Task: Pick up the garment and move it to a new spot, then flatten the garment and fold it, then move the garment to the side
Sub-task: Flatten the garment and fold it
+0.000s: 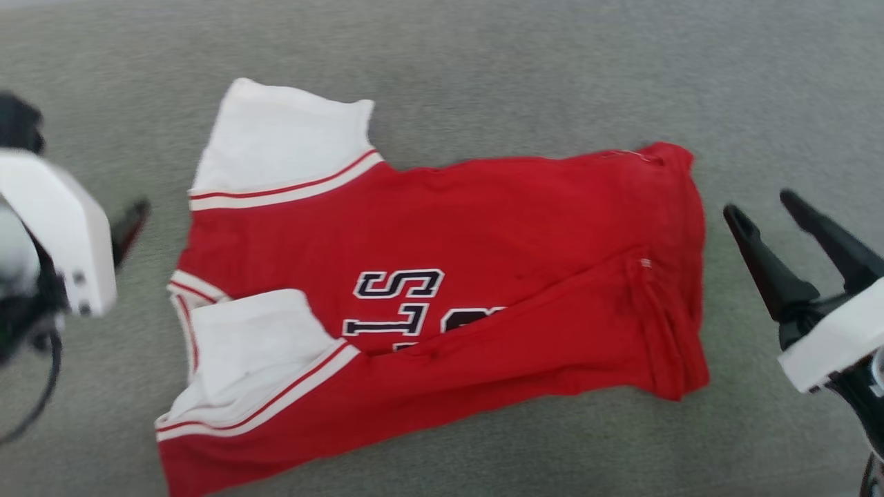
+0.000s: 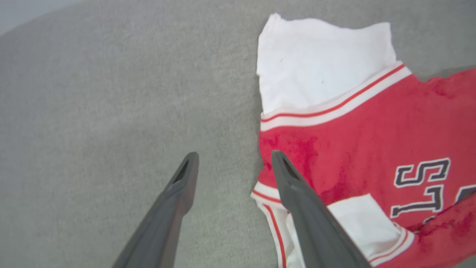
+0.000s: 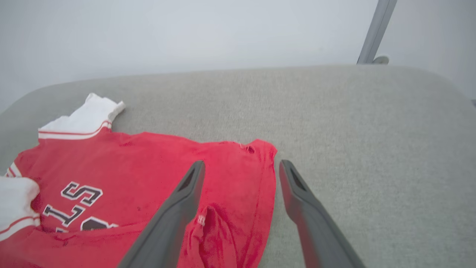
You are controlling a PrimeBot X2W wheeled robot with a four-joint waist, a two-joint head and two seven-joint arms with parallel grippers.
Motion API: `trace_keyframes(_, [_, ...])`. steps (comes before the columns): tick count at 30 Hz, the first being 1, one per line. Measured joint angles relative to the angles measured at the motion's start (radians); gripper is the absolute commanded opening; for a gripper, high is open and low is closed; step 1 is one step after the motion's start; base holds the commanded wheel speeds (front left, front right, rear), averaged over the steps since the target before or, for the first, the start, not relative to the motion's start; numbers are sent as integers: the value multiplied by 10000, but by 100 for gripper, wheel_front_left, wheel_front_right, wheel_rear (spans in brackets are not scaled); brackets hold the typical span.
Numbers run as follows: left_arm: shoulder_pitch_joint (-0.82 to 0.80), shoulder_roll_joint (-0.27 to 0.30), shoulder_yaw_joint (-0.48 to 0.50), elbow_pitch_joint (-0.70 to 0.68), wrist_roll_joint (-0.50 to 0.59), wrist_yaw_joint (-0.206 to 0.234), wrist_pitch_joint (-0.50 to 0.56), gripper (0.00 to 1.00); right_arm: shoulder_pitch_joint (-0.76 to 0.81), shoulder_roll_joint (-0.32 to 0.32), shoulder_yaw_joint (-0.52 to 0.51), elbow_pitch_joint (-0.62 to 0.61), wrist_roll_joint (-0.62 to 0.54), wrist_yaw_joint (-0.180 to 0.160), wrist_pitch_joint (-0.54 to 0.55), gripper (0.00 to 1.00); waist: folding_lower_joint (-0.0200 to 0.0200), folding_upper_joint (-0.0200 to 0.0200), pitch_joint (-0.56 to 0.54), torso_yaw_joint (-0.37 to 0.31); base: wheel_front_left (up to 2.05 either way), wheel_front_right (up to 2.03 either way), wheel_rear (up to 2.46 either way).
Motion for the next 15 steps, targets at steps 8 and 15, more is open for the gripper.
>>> trace_keyframes(8, [-2536, -1095, -418, 2637, 823, -1755, -12, 100, -791, 807, 895, 558, -683, 2, -2483, 100, 0, 0, 366, -1039, 0, 0, 0])
trace_keyframes(15, [-3690, -1814, -650, 5273, 1041, -2272, 188, 100, -1404, 855, 2031, 1313, -487, 0, -3269, 100, 0, 0, 846, -1883, 0, 0, 0])
